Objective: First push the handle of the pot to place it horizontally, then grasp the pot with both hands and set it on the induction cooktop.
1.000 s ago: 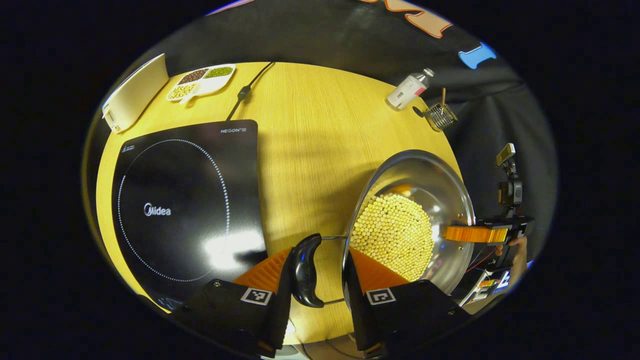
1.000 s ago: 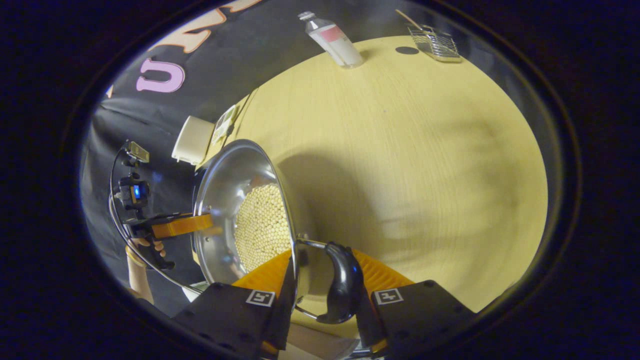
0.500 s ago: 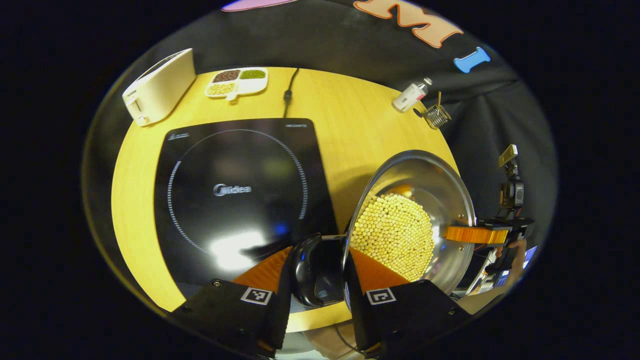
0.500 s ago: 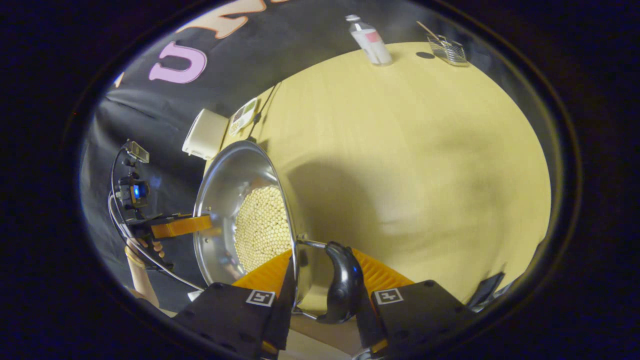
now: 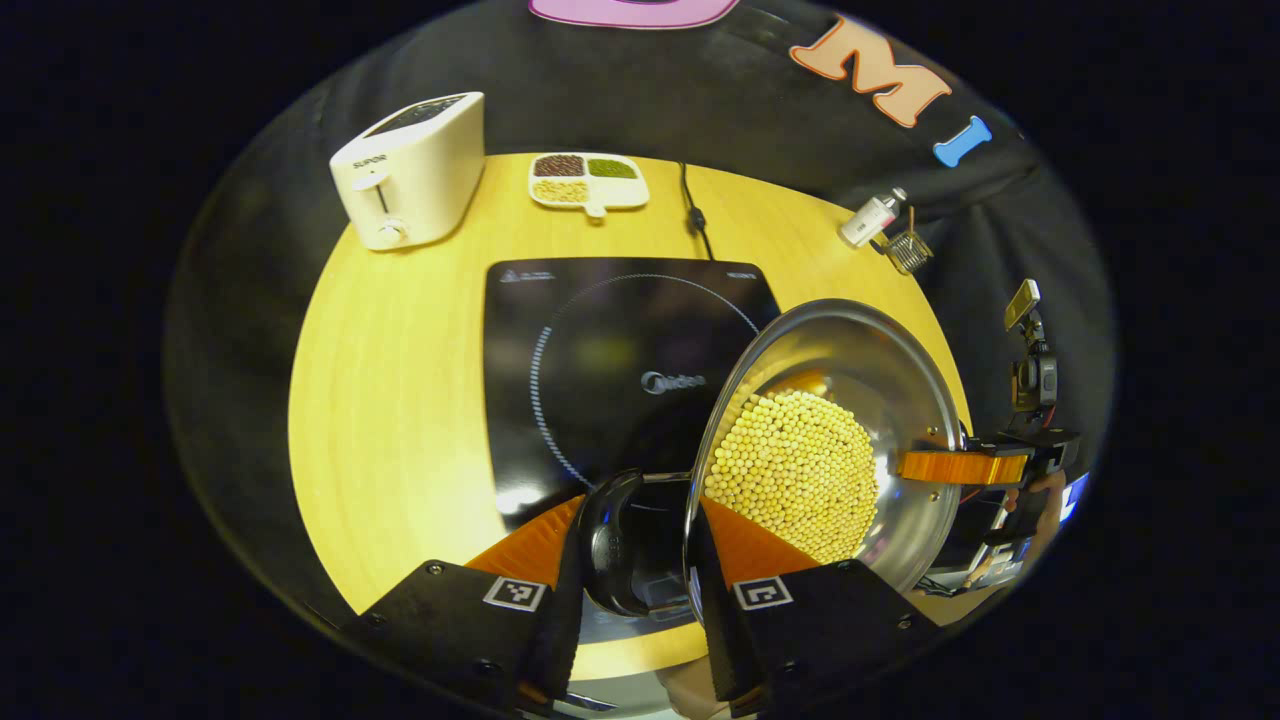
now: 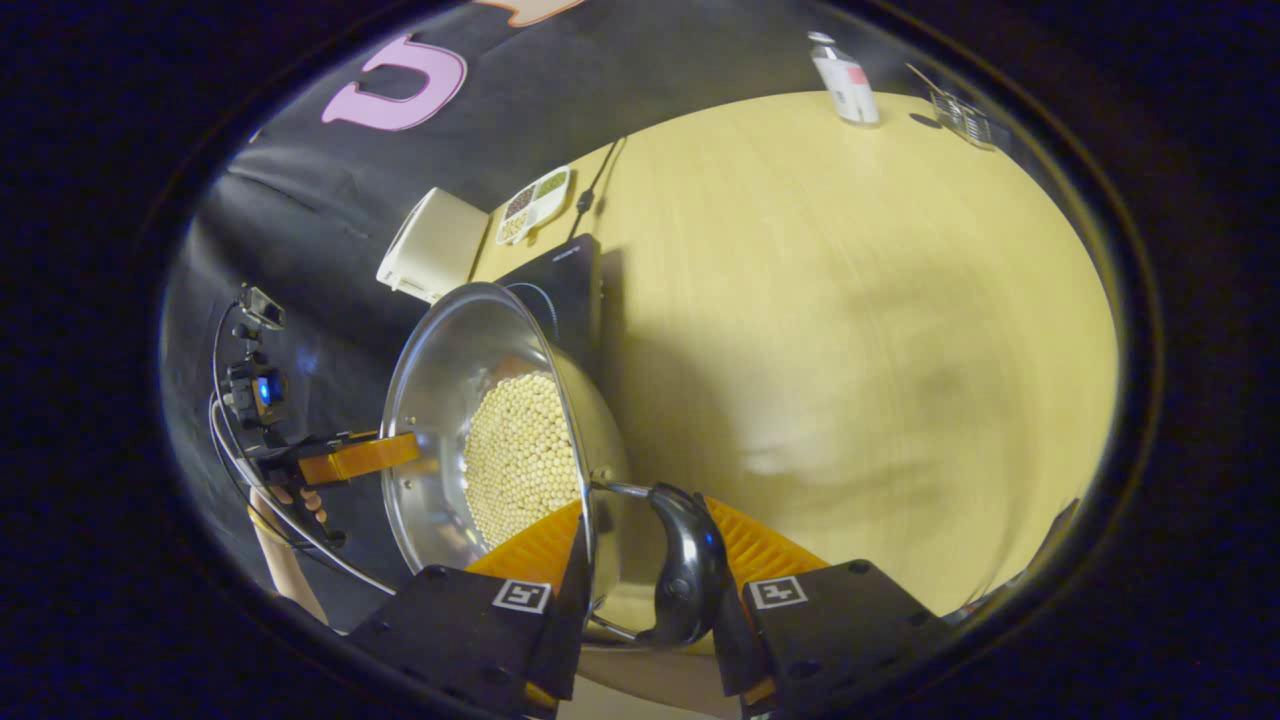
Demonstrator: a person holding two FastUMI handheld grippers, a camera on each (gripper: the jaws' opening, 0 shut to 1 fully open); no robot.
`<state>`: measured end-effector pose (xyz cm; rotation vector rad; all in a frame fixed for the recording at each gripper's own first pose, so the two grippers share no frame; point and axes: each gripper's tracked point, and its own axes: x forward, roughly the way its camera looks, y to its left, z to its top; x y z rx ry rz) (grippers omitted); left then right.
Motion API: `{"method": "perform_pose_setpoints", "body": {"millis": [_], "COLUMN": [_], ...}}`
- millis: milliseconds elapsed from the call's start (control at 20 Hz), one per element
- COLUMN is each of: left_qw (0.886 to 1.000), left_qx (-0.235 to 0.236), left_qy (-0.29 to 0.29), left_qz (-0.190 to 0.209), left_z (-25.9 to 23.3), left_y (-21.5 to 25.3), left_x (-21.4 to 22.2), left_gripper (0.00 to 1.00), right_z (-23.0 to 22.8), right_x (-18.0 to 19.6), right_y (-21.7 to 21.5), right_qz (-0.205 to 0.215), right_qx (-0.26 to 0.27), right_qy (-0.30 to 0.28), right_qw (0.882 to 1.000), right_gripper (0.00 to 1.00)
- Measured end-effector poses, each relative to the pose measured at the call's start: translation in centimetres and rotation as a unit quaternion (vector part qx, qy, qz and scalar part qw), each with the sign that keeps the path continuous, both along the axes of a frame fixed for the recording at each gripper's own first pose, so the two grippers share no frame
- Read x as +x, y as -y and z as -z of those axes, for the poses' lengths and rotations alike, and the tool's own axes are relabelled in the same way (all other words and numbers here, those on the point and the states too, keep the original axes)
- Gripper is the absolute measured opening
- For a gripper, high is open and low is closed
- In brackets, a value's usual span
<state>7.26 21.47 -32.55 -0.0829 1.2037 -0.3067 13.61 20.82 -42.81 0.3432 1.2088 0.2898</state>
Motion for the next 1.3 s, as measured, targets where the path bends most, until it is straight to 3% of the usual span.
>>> {"method": "perform_pose_setpoints", "body": {"millis": [50, 150, 200, 250, 300, 400, 450, 750, 1000, 1050, 1100, 1300], "left_qw": [1.000, 1.000, 0.999, 0.999, 0.998, 0.997, 0.997, 0.995, 0.992, 0.993, 0.993, 0.992], "left_qx": [0.006, 0.016, 0.019, 0.021, 0.022, 0.023, 0.024, 0.033, 0.058, 0.056, 0.052, 0.042], "left_qy": [0.008, 0.026, 0.035, 0.042, 0.051, 0.067, 0.074, 0.097, 0.109, 0.107, 0.107, 0.116], "left_qz": [-0.001, -0.001, -0.003, -0.005, -0.005, -0.006, -0.007, -0.012, -0.006, -0.009, -0.014, -0.024], "left_z": [0.0, 0.2, 0.2, 0.1, 0.1, 0.1, 0.1, 0.3, 0.2, 0.4, 0.4, 0.3], "left_y": [-1.2, -2.9, -3.7, -4.2, -4.5, -5.0, -5.1, -5.7, -6.6, -6.7, -6.7, -6.8], "left_x": [0.4, 1.4, 1.9, 2.4, 3.0, 4.0, 4.4, 6.7, 7.8, 7.7, 7.6, 7.5], "left_gripper": [0.54, 0.54, 0.54, 0.54, 0.54, 0.53, 0.54, 0.54, 0.55, 0.56, 0.57, 0.59], "right_z": [0.1, 0.3, 0.5, 0.6, 0.7, 0.6, 0.4, 0.4, 1.8, 1.6, 1.6, 1.7], "right_x": [0.5, 1.1, 1.6, 2.2, 2.8, 4.2, 4.9, 8.3, 8.8, 9.1, 9.2, 9.3], "right_y": [-0.8, -2.3, -3.2, -3.7, -4.2, -4.8, -5.0, -5.5, -6.2, -6.2, -6.2, -6.2], "right_qz": [-0.003, -0.006, -0.007, -0.006, -0.004, 0.007, 0.015, 0.041, 0.035, 0.036, 0.034, 0.030], "right_qx": [0.001, 0.000, -0.001, -0.002, -0.002, 0.000, 0.003, 0.008, 0.000, 0.003, 0.004, 0.008], "right_qy": [0.003, 0.009, 0.012, 0.017, 0.022, 0.032, 0.037, 0.059, 0.057, 0.061, 0.064, 0.066], "right_qw": [1.000, 1.000, 1.000, 1.000, 1.000, 0.999, 0.999, 0.997, 0.998, 0.998, 0.997, 0.997], "right_gripper": [0.57, 0.57, 0.50, 0.50, 0.57, 0.57, 0.50, 0.46, 0.50, 0.58, 0.52, 0.52]}}
